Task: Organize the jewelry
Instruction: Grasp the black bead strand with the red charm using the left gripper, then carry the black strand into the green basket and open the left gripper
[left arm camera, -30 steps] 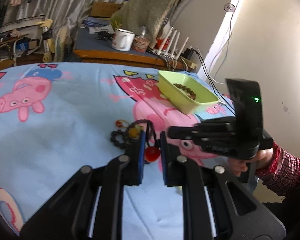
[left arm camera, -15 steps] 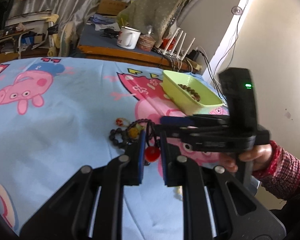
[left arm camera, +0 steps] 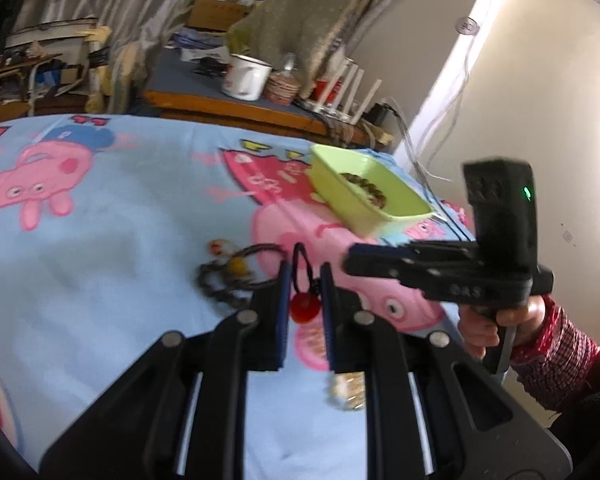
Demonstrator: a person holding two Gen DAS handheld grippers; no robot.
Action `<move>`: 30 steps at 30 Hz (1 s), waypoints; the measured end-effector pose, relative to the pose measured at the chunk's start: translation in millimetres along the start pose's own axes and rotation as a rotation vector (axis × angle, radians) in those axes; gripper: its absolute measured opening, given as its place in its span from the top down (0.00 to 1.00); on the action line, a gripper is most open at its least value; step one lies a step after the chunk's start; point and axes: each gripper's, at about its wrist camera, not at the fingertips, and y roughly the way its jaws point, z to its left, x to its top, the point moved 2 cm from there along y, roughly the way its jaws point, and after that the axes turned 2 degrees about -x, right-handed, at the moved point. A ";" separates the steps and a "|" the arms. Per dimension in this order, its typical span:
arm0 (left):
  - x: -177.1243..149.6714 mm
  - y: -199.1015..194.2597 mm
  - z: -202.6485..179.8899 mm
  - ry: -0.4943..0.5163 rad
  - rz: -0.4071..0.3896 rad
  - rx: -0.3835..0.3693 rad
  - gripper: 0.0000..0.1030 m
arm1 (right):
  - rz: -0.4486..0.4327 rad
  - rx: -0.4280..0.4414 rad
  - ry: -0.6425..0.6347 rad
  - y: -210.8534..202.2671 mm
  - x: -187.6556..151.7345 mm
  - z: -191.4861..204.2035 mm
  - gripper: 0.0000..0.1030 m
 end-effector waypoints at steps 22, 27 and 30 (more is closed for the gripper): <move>-47.4 79.3 -113.4 0.235 0.197 -0.056 0.60 | -0.097 -0.294 -0.111 -96.5 -113.7 -19.2 0.78; -55.7 83.1 -120.5 0.286 0.229 -0.004 0.60 | -0.060 -0.272 -0.207 -79.8 -102.8 -9.8 0.92; -62.1 94.1 -123.5 0.321 0.277 0.053 0.60 | -0.024 -0.267 -0.227 -65.6 -99.2 -12.9 1.00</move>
